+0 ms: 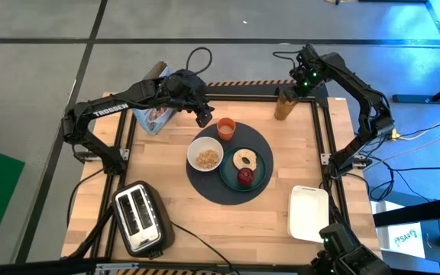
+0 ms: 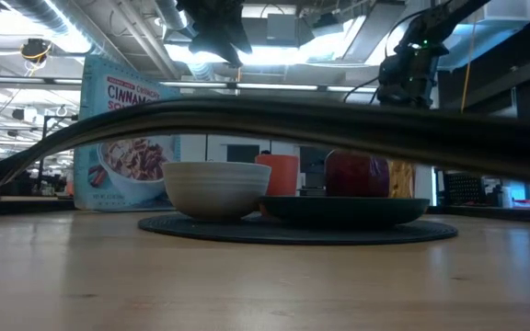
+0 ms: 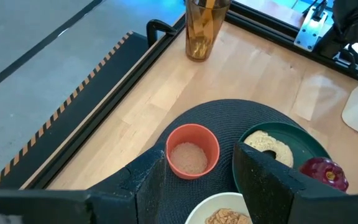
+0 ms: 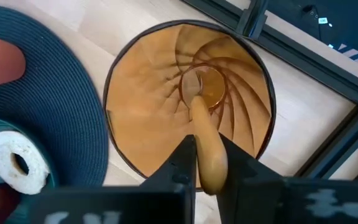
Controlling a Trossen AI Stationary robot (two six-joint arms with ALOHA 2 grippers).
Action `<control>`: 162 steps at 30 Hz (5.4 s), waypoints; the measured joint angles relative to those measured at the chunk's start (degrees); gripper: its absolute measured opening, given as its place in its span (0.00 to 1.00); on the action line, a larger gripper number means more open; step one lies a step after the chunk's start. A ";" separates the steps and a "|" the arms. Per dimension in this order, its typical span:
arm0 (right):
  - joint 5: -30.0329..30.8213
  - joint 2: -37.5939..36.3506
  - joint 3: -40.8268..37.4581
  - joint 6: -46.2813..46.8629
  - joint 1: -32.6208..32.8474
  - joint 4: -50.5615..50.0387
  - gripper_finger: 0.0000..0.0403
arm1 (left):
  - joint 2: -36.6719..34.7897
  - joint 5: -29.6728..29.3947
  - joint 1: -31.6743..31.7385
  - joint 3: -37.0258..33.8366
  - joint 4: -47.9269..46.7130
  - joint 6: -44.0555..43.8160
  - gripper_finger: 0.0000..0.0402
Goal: Arrange a breakfast setting
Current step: Put the yellow spoon to the right of the green plate on the blue table mat
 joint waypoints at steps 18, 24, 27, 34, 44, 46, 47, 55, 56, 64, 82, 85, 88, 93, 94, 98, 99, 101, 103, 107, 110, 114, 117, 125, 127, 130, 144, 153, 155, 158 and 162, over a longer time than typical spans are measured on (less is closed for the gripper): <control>-1.02 -0.08 12.23 -2.00 0.00 -9.83 0.03 | 0.00 0.00 0.23 0.00 0.66 -0.02 0.45; -1.06 -0.16 22.14 -2.82 0.06 -19.28 0.03 | 0.00 0.46 0.22 0.00 9.88 3.03 0.46; -1.10 -1.19 25.93 -2.29 0.07 -20.50 0.02 | 0.51 2.55 0.22 0.01 16.70 6.58 0.47; -8.25 -6.17 30.50 -0.78 0.15 -20.58 0.03 | 6.73 12.66 0.83 0.02 31.12 9.47 0.47; -12.60 -12.55 30.53 5.50 12.14 -13.29 0.03 | 14.74 7.56 1.24 0.00 40.66 1.62 0.47; -12.58 -13.29 30.53 6.06 14.72 -12.12 0.03 | 14.78 7.93 1.68 -0.02 42.01 0.71 0.47; -12.60 -13.55 30.53 6.12 16.00 -11.30 0.03 | 14.76 9.25 2.00 -0.02 42.82 0.51 0.47; -11.93 -14.05 30.52 6.54 23.93 -6.89 0.03 | 14.71 25.76 4.11 0.00 45.50 -2.35 0.47; -11.56 -14.05 30.51 6.57 24.71 -6.46 0.03 | 14.71 25.55 4.11 0.00 45.01 -2.55 0.47; -10.17 -14.05 30.51 7.84 28.30 -4.65 0.04 | 14.73 29.19 4.02 0.00 45.09 -2.81 0.20; -6.12 -13.28 27.62 8.07 28.97 -8.49 0.45 | 13.65 21.88 1.25 8.92 1.90 26.77 0.01; -6.40 -9.82 23.91 9.34 32.18 -5.43 0.45 | 13.66 18.24 -0.92 9.82 2.84 26.22 0.01; -6.57 -7.40 21.57 9.23 36.23 -1.31 0.45 | 13.66 12.45 -2.34 10.64 2.75 22.21 0.01; -2.91 -3.72 21.22 5.70 41.44 1.89 0.46 | 13.66 7.63 -4.08 10.67 1.94 16.98 0.01; -2.26 -2.92 21.18 5.02 42.30 2.28 0.45 | 13.66 6.97 -4.37 10.67 1.49 16.56 0.01; -0.63 -0.94 21.21 3.18 43.99 2.35 0.42 | 13.66 4.74 -6.02 10.67 1.21 15.79 0.01; 0.17 -0.35 21.22 2.78 44.34 2.13 0.40 | 13.66 3.99 -6.54 10.67 1.32 16.02 0.01; 1.20 0.89 21.20 1.72 44.98 1.76 0.38 | 13.66 2.46 -7.55 10.69 1.42 16.68 0.01; 1.03 1.63 21.18 1.50 45.57 1.42 0.35 | 13.66 1.65 -8.38 10.69 1.42 16.91 0.01; 1.30 1.95 21.20 1.54 46.18 -0.15 0.30 | 13.66 1.41 -9.34 10.71 1.38 17.10 0.01; 1.92 2.02 21.20 1.66 46.25 -0.41 0.21 | 13.66 0.74 -9.72 10.71 1.37 17.09 0.01; 1.12 2.02 21.20 1.88 46.23 -1.61 0.05 | 13.66 0.41 -10.07 10.71 2.02 18.19 0.05; -1.42 2.02 21.16 5.92 46.09 -1.66 0.04 | 13.63 -0.29 -10.28 10.75 2.61 18.40 0.09; -1.15 -5.54 10.49 17.06 40.89 5.86 0.03 | 6.46 -10.89 -10.13 11.48 -0.66 18.18 0.23; -1.02 -9.92 2.15 21.90 39.86 12.08 0.03 | 3.85 -13.08 -9.78 11.47 -2.05 17.09 0.27; -0.44 -18.22 -12.36 30.96 39.64 24.68 0.02 | 0.79 -13.80 -9.68 11.47 -2.76 15.20 0.30; 28.10 -35.01 -55.73 65.60 51.74 58.77 0.02 | 1.09 -13.35 -9.68 11.37 -2.74 13.69 0.31; 31.06 -31.22 -62.92 75.03 55.94 64.45 0.02 | 4.83 -9.86 -8.74 11.34 -1.82 13.67 0.31; 30.66 -29.74 -63.51 75.73 56.34 66.12 0.02 | 5.30 -9.86 -8.76 11.26 -1.81 13.67 0.31; 30.90 -27.73 -63.48 77.09 56.95 66.58 0.02 | 5.67 -9.81 -8.79 11.26 -0.77 13.69 0.31; 29.92 -24.78 -63.52 77.38 57.15 69.86 0.02 | 5.66 -9.84 -8.62 11.26 -0.03 13.71 0.31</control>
